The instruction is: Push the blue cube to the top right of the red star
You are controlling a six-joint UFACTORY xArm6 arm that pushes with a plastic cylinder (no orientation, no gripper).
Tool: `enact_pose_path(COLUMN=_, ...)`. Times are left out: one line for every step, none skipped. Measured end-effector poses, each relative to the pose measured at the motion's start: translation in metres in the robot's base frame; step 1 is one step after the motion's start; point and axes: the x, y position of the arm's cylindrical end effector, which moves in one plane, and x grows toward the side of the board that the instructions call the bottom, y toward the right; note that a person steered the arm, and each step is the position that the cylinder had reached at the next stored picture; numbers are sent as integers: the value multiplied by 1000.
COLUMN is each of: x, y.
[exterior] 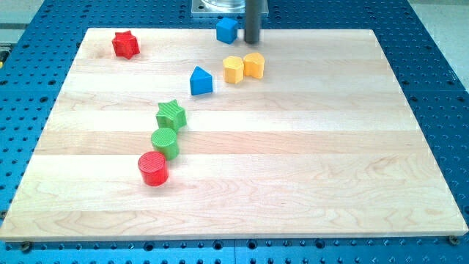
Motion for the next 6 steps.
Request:
enact_pose_path(x=-30, y=-10)
enact_pose_path(x=-30, y=-31)
enact_pose_path(x=-30, y=-50)
enact_pose_path(x=-13, y=-108)
enact_pose_path(x=51, y=-180)
enact_pose_path(x=101, y=-232)
